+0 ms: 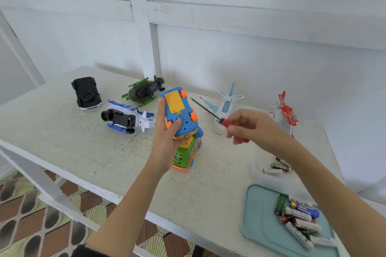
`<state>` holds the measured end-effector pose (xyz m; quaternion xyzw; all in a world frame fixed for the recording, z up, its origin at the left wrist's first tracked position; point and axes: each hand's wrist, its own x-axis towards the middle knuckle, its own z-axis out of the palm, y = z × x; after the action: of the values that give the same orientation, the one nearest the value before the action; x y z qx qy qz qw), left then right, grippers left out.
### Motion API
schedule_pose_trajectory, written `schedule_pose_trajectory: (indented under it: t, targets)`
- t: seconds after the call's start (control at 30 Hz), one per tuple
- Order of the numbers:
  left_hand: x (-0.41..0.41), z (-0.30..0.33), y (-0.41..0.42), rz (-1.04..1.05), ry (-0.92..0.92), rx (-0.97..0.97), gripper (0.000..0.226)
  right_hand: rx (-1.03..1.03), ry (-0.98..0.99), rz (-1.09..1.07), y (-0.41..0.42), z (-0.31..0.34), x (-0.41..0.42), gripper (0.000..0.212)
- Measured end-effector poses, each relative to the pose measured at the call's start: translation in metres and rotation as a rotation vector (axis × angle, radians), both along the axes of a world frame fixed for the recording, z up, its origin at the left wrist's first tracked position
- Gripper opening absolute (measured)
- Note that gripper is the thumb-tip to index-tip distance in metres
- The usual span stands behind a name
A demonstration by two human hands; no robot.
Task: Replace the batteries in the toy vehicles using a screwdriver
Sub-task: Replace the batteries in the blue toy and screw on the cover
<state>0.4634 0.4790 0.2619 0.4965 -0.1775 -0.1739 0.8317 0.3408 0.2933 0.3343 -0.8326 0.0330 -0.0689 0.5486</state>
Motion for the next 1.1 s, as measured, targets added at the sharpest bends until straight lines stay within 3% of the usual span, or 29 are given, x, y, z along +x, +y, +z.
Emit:
schedule_pose_trajectory:
  t: [0.17,0.37,1.1]
  targets:
    - [-0.003,0.0,-0.003,0.123,-0.251,0.156,0.069,-0.238,-0.131,-0.161,0.01,0.015,0.007,0.004]
    - [-0.011,0.01,-0.002,0.2,-0.457,0.273,0.068,-0.236,-0.209,-0.252,0.013,0.009,0.006,0.009]
    - [-0.013,0.017,-0.006,0.212,-0.476,0.266,0.068,-0.19,-0.226,-0.253,0.005,0.005,0.013,0.015]
